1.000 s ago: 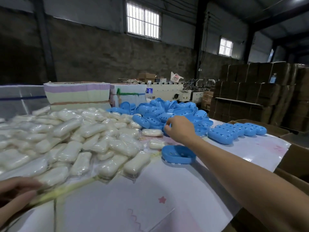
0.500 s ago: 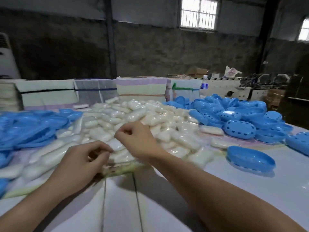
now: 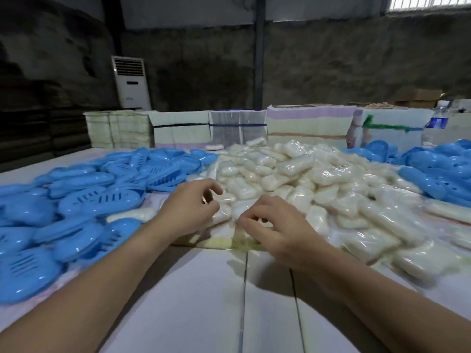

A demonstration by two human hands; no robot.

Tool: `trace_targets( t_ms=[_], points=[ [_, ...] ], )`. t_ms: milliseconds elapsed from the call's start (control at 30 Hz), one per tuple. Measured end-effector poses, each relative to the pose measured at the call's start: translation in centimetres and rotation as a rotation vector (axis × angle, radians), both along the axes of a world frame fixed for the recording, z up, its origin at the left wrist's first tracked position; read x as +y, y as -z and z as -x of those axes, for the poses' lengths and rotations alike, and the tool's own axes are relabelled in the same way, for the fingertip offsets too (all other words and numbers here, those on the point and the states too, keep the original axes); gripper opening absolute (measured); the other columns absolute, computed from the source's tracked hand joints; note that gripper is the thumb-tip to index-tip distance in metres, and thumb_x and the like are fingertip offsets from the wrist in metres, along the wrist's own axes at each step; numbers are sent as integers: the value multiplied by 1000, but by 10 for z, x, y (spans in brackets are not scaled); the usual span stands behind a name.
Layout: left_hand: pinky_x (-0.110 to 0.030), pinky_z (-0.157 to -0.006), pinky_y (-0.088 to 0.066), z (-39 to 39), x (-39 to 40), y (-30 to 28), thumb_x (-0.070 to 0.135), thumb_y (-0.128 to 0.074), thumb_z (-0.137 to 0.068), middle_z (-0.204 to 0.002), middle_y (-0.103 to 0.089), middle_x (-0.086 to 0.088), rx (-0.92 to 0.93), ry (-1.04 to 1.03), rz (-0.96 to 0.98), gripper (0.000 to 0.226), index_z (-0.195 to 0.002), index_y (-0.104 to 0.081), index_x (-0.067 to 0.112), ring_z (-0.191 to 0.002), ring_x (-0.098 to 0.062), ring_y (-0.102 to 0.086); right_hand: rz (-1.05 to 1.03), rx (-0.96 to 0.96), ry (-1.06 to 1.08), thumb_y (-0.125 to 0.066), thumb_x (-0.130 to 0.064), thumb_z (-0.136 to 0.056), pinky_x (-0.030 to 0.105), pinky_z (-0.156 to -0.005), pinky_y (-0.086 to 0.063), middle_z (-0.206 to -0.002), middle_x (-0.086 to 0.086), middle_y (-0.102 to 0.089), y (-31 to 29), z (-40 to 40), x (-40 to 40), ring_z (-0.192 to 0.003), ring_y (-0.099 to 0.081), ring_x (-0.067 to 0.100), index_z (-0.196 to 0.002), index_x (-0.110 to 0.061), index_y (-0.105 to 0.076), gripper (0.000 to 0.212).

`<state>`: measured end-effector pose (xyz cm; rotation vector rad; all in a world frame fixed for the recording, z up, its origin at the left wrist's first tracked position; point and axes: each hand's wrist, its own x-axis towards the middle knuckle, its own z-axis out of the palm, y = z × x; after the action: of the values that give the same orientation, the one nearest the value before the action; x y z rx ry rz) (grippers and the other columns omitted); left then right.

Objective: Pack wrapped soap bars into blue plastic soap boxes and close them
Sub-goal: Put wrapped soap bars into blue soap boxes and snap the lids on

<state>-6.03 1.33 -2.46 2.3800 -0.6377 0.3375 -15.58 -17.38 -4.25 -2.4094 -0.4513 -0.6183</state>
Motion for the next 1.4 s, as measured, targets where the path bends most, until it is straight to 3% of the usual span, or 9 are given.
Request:
trace_targets(
  t_ms=[167,300,367,567,833,1033,1133,1267,1400],
  points=[
    [-31,-73,-45,-58,28,-23,19,-58,-91,-87,-61,16,-42,-246,-20,22,-106,-69,30,-79,-13,-58,-7,25,-38,-55,-40,-92,12,-79,-31,-86,-16,-56,3,-1,-2,-94,-49,2,-80,-41,-66,17],
    [-46,-107,-43,-106,35,-21,16,-51,-96,-136,-57,-10,23,-397,-199,39,-134,-57,19,-132,-34,-45,-18,38,-42,-57,-38,-91,7,-80,-29,-86,-17,-55,3,-2,0,-97,-47,0,-81,-41,-66,14],
    [-50,-108,-38,-121,37,-18,12,-49,-95,-143,-48,-16,38,-453,-368,47,-142,-47,16,-139,-39,-32,-9,31,-51,-57,-39,-90,6,-80,-28,-88,-17,-55,2,-3,0,-99,-47,-1,-81,-42,-66,13],
    [-52,-100,-46,-144,37,-9,19,-49,-97,-138,-50,-19,130,-485,-558,61,-153,-26,21,-130,-41,-43,-9,10,-79,-55,-45,-85,5,-79,-28,-89,-18,-56,5,-5,-1,-101,-47,-2,-83,-44,-65,11],
    [-42,-100,-42,-160,41,-4,10,-48,-96,-120,-63,-9,-104,-563,-806,42,-137,-42,15,-111,-28,-61,25,-5,-101,-51,-47,-82,9,-84,-31,-91,-18,-57,5,-9,1,-100,-49,0,-87,-45,-64,13],
    [-45,-101,-43,-169,52,-8,29,-55,-96,-140,-46,-15,77,-445,-605,57,-147,-34,16,-126,-35,-48,8,2,-98,-61,-35,-88,7,-84,-29,-91,-18,-57,5,-9,0,-102,-48,0,-90,-39,-68,9],
    [-47,-105,-43,-172,52,-6,28,-55,-94,-133,-52,-13,227,-374,-415,62,-152,-32,23,-119,-34,-53,5,3,-96,-59,-38,-86,7,-84,-30,-91,-18,-57,6,-9,-1,-103,-48,0,-89,-42,-67,10],
    [-58,-113,-29,-172,56,-7,51,-54,-86,-142,-47,-9,226,-442,-476,65,-146,-29,48,-129,-36,-48,15,16,-91,-60,-39,-88,5,-83,-28,-92,-18,-57,5,-11,0,-103,-48,-1,-86,-48,-62,10],
    [-56,-117,-27,-173,66,-6,55,-51,-84,-153,-42,-10,317,-411,-494,78,-153,-15,50,-141,-39,-35,3,21,-91,-62,-34,-89,9,-85,-31,-92,-18,-57,4,-9,0,-103,-49,-1,-87,-45,-64,12]
  ],
)
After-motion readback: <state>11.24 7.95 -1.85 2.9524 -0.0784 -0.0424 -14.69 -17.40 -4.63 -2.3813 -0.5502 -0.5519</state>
